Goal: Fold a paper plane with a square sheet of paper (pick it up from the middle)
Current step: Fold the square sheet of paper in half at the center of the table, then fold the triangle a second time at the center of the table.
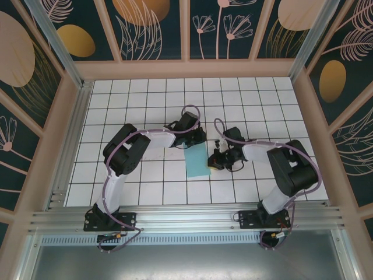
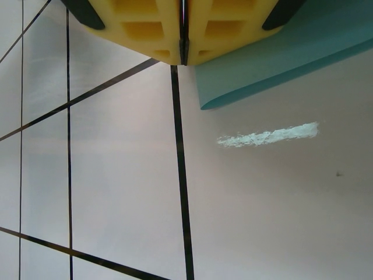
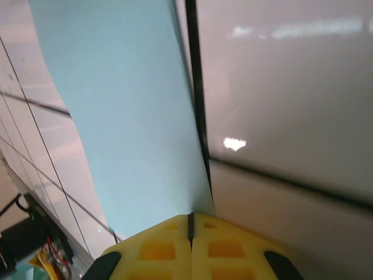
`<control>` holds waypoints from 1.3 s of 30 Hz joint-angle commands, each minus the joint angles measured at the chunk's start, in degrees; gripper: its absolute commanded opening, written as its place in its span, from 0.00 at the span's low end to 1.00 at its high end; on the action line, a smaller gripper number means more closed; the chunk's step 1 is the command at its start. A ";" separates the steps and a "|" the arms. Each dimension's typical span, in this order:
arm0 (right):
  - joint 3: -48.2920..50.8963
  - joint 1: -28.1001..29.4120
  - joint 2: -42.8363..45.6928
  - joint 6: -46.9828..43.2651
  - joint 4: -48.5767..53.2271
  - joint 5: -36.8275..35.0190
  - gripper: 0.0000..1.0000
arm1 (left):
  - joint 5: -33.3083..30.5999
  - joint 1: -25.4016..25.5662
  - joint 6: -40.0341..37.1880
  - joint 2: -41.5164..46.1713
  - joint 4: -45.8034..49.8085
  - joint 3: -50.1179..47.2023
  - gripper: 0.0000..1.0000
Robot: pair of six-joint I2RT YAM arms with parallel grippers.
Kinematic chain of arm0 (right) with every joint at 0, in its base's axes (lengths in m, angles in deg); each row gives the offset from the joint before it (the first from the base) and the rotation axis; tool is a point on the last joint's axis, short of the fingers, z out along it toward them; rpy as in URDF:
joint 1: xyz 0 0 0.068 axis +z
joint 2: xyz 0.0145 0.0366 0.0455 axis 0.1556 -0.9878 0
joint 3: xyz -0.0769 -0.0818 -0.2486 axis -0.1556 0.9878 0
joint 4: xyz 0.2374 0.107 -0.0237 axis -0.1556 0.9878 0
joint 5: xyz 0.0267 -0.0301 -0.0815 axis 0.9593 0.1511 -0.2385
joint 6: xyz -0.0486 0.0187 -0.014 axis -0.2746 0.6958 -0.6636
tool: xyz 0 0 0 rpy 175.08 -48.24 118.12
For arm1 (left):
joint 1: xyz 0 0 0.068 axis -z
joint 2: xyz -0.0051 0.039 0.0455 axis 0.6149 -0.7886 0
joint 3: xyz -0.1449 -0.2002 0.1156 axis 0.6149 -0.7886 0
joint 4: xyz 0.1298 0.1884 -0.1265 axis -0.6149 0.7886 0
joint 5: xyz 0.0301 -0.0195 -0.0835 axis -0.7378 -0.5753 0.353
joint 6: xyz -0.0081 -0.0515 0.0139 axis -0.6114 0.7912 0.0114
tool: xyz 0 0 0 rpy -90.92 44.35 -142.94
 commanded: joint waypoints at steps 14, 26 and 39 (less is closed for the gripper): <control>-5.27 -0.98 13.06 0.78 5.51 -3.58 0.08 | -3.69 -0.47 -2.92 8.34 9.21 3.54 0.41; -14.86 4.19 -7.77 0.11 1.83 -8.23 0.08 | -9.17 -4.74 1.45 26.97 5.55 -19.71 0.52; -9.17 3.69 -1.62 3.04 -1.26 -7.30 0.17 | -0.71 -4.78 8.40 33.62 -6.96 -36.74 0.57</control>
